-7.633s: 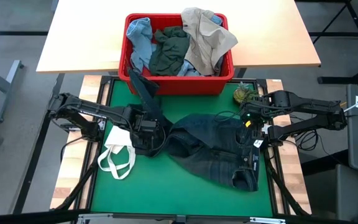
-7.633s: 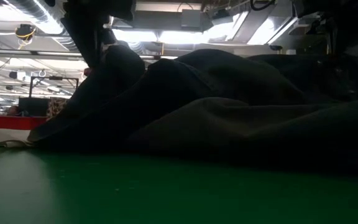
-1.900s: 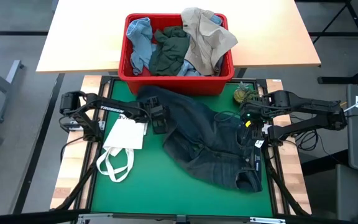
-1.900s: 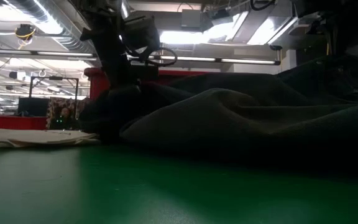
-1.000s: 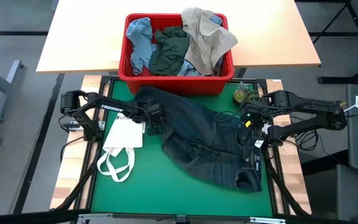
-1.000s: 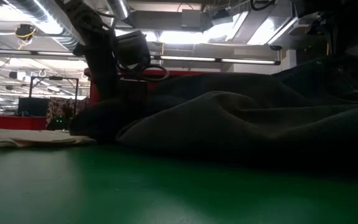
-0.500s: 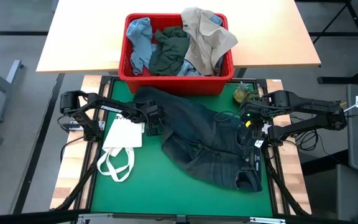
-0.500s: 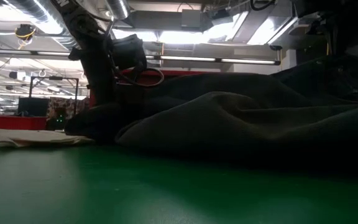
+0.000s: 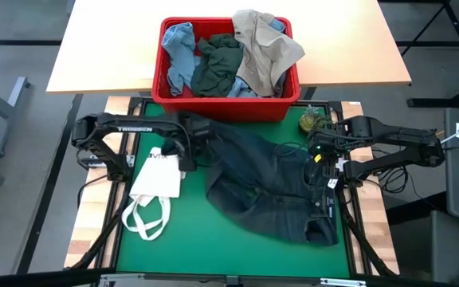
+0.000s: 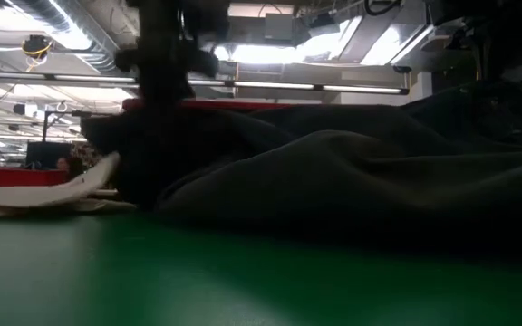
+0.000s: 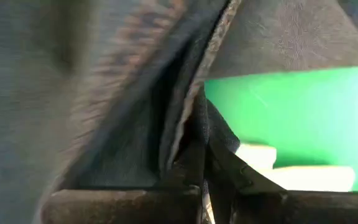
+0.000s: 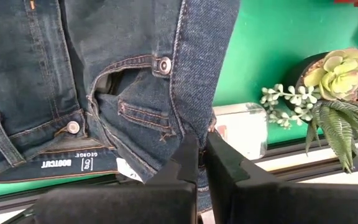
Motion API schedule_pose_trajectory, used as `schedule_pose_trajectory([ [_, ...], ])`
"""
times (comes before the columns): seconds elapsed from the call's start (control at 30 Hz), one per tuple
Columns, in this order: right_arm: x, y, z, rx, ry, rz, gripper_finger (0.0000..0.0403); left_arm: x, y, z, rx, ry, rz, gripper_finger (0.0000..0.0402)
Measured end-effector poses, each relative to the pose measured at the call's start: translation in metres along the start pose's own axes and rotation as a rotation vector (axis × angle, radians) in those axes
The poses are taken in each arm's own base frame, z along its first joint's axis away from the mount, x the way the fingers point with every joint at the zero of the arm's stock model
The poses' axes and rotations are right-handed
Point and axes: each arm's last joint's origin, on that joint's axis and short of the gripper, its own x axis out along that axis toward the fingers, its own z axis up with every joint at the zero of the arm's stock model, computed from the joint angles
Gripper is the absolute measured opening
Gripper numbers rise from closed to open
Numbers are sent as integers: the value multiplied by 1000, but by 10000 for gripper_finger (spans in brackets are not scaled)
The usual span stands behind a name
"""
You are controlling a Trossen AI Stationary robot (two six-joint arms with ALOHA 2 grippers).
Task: Fold laundry
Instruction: Remove the dark blue pants from the laundry bin
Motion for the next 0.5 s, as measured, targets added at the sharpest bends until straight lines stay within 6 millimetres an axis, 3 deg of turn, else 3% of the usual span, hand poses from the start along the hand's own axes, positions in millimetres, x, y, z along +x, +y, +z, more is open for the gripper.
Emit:
schedule_pose_trajectory([
  [0.23, -3, -2, -4, 3, -24, -49, 12, -76, -10, 7, 50, -35, -4, 0],
  [0.5, -6, -6, -7, 7, -40, -162, 12, -140, -34, 0, 0, -133, -24, 0],
])
